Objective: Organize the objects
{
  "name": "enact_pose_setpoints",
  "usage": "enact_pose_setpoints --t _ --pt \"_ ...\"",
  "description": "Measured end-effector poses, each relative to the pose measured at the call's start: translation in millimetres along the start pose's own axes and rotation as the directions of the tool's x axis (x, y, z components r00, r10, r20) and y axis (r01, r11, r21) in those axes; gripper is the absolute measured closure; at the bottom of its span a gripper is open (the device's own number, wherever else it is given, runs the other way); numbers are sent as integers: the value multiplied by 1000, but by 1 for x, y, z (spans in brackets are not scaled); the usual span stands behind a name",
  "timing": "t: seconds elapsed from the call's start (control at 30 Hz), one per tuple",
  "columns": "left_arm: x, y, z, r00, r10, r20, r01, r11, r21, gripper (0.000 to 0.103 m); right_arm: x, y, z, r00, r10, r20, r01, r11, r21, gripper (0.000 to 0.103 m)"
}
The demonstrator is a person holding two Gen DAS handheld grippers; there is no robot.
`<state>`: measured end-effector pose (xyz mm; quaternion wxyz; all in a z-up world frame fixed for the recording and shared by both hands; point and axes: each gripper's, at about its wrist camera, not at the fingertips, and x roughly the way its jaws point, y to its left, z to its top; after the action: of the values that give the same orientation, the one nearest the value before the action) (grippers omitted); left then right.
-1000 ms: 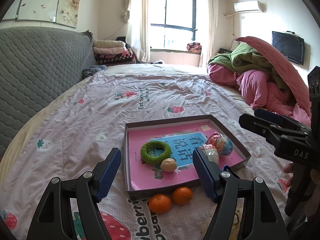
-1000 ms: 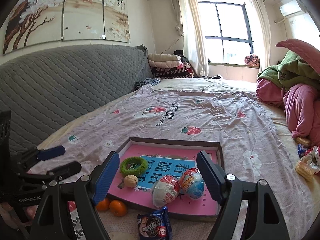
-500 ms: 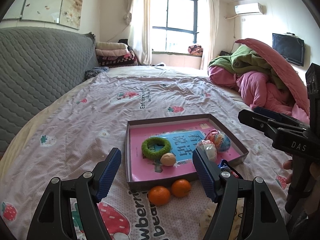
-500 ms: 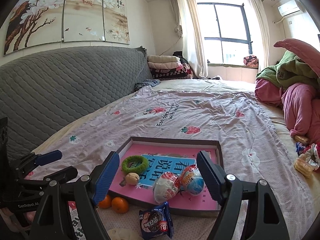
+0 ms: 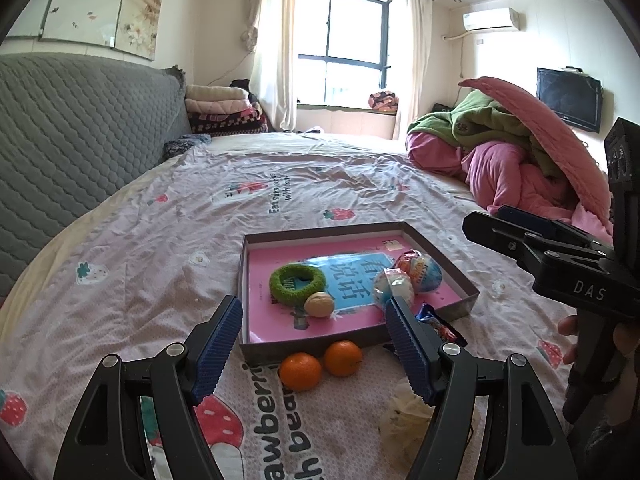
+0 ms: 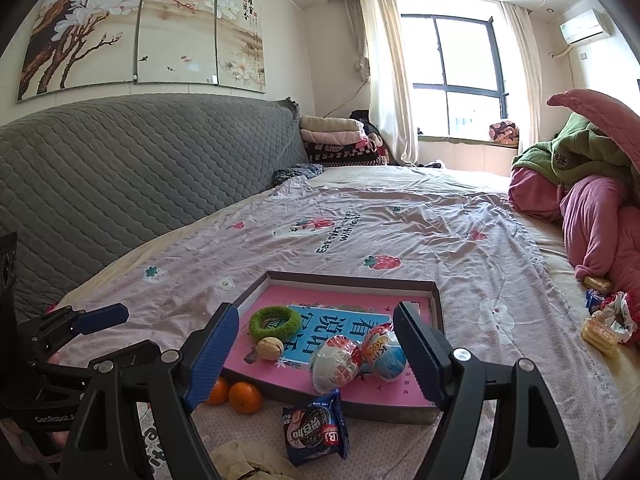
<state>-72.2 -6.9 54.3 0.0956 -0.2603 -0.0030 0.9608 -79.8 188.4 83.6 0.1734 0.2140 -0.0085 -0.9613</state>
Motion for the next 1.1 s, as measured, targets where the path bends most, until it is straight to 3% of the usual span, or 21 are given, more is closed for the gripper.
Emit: enact_pose_setpoints --t 1.1 --pt "-4 -25 -32 996 -53 -66 56 998 36 28 -6 -5 -13 999 11 -34 -10 1000 21 24"
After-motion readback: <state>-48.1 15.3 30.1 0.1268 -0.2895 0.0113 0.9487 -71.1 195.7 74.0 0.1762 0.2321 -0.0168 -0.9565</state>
